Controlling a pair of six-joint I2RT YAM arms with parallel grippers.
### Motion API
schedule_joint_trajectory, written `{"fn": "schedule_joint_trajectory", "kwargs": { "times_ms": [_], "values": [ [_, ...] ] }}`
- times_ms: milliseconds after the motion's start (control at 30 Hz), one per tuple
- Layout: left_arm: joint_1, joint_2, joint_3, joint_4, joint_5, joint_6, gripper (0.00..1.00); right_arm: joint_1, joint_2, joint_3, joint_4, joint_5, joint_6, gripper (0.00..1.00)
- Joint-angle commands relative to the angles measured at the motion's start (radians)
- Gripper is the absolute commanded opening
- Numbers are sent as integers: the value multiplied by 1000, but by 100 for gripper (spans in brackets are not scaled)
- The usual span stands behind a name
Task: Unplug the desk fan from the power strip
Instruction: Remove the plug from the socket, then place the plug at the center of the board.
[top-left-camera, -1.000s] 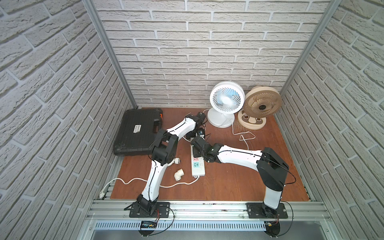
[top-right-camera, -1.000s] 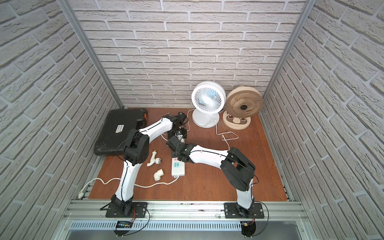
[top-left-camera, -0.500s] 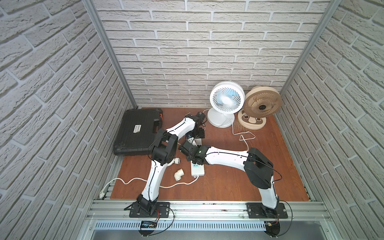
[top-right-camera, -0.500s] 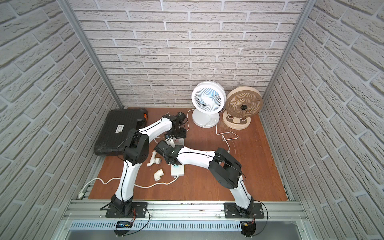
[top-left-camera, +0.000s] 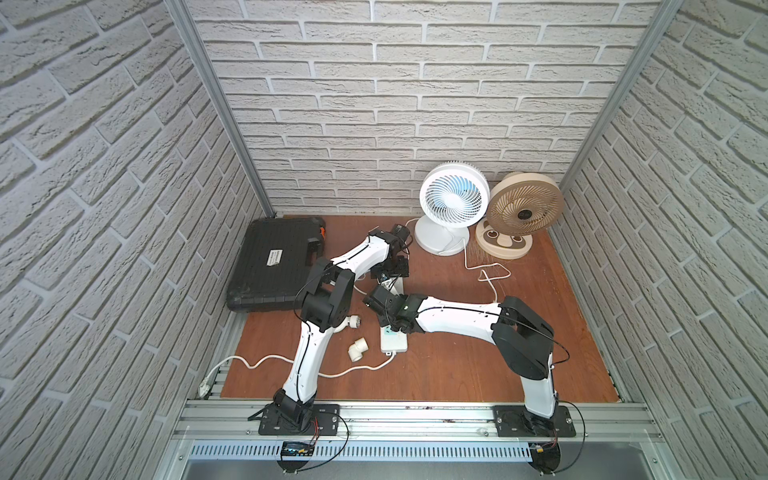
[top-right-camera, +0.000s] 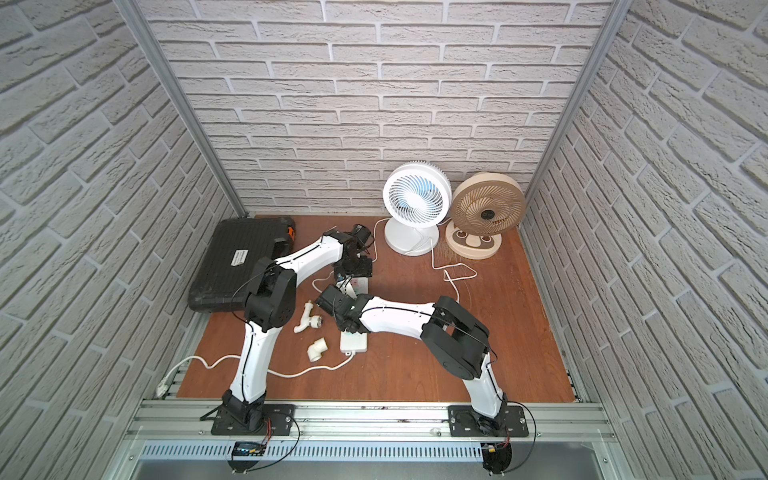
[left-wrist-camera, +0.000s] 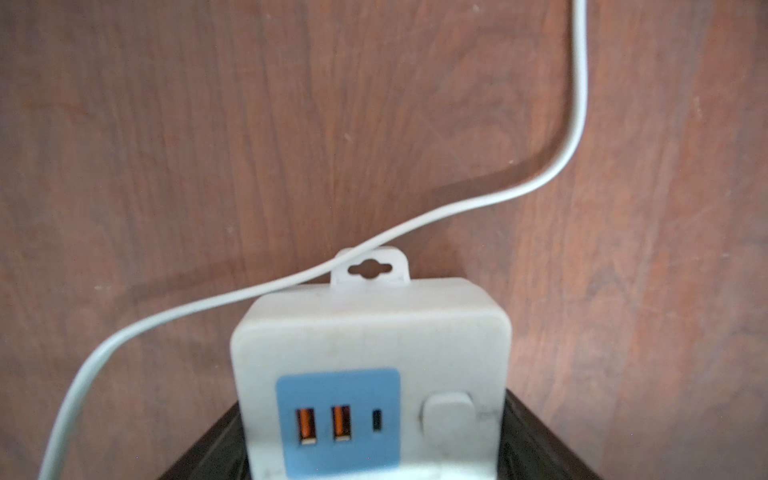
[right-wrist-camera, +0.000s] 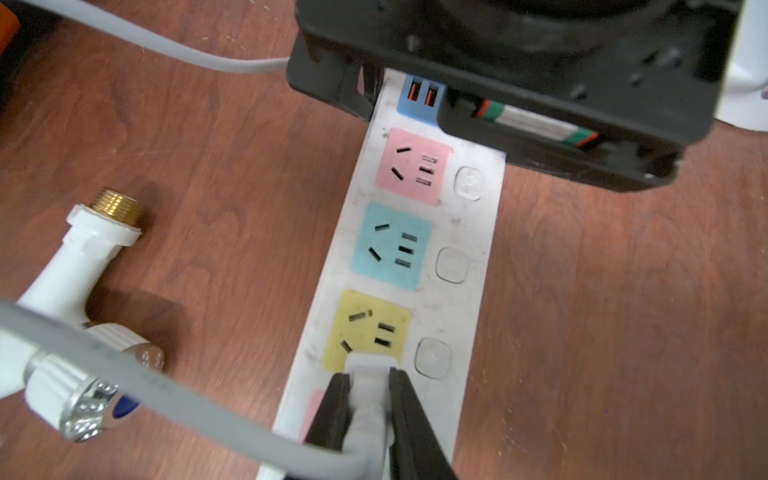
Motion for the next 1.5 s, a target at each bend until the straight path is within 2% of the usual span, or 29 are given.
{"fn": "schedule_joint_trajectory", "kwargs": {
  "times_ms": [0,167,200,300,367,433,467,500,533,833,967,1467],
  "values": [
    [20,60,-99,13,183,32,0,-6,-79,-36,69,-26,27,3],
    [20,31,-103,54,225,68,0,-24,-109,-95,117,-81,58,3],
    [17,26,-102,56,226,79,3,-27,-115,-102,122,-88,62,3],
    [9,11,-92,51,215,98,23,-30,-124,-112,131,-100,64,3],
    [4,9,-75,29,194,97,33,-34,-127,-117,138,-108,66,3],
    [2,11,-63,15,194,97,57,-35,-131,-120,143,-115,69,3],
    [0,10,-61,14,194,95,80,-35,-133,-122,145,-119,69,3],
    [0,6,-64,19,198,94,96,-35,-135,-123,147,-122,69,3],
    [-1,-1,-65,25,203,92,98,-37,-135,-125,147,-124,70,3],
    [6,-81,-55,81,277,76,98,-49,-152,-141,173,-163,79,3],
    [36,-130,-54,140,352,53,98,-63,-158,-145,194,-201,88,3],
    [172,-306,-42,292,482,-4,98,-156,-161,-124,261,-313,94,3]
  ]
}}
